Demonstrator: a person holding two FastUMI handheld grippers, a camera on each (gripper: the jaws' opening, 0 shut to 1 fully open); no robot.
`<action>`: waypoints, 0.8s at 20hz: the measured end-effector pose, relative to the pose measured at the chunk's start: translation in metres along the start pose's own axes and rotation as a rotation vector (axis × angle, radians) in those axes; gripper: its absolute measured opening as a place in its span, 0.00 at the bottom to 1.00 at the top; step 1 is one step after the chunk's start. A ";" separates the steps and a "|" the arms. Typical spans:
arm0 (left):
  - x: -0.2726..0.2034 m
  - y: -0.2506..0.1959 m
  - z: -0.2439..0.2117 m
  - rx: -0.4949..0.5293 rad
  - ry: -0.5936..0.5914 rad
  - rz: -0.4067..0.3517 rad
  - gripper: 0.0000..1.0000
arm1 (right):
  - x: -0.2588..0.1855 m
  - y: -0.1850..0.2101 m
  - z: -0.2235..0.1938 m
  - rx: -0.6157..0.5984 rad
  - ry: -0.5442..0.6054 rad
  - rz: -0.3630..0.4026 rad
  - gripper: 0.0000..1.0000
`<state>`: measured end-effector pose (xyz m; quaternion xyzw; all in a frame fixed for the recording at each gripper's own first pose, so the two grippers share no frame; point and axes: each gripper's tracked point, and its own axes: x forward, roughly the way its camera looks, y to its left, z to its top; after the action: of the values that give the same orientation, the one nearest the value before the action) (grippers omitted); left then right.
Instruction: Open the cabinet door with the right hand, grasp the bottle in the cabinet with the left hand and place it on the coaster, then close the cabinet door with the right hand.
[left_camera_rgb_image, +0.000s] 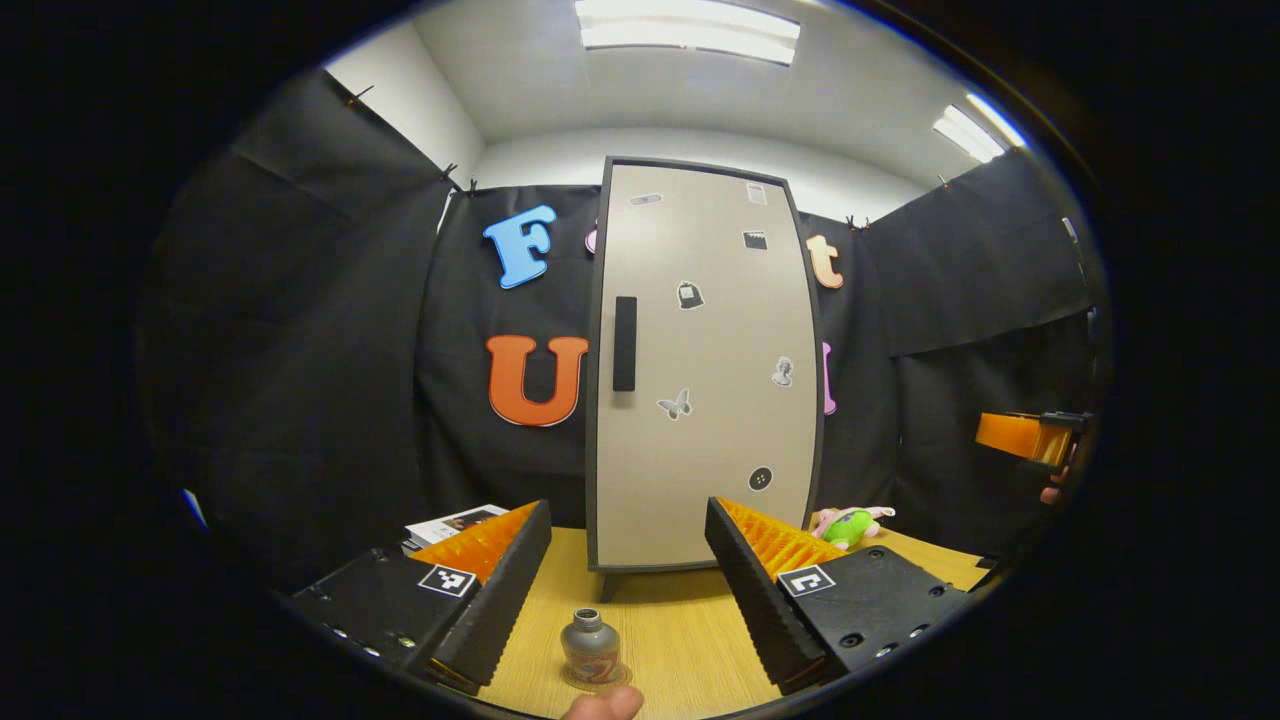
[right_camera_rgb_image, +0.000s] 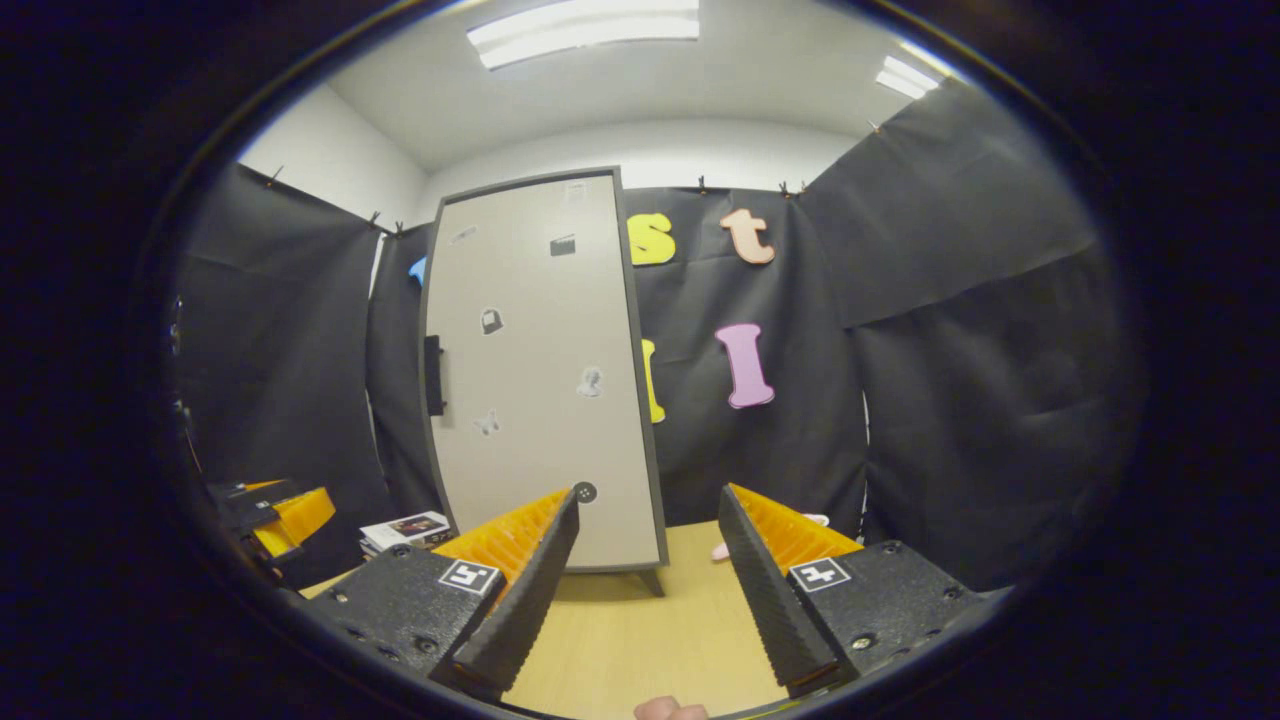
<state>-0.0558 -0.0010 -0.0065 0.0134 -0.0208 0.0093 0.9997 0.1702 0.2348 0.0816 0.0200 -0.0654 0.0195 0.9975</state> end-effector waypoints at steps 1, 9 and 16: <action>0.001 -0.001 0.000 -0.001 0.000 0.000 0.94 | -0.001 -0.001 0.000 0.000 0.001 0.000 0.91; 0.001 -0.005 -0.003 -0.006 0.008 -0.011 0.94 | 0.000 -0.005 -0.002 -0.008 0.019 -0.006 0.91; 0.001 -0.004 -0.002 -0.006 0.003 -0.015 0.94 | -0.001 -0.003 0.001 -0.007 0.014 -0.001 0.91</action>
<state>-0.0548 -0.0052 -0.0086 0.0104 -0.0192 0.0020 0.9998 0.1695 0.2317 0.0829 0.0164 -0.0585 0.0191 0.9980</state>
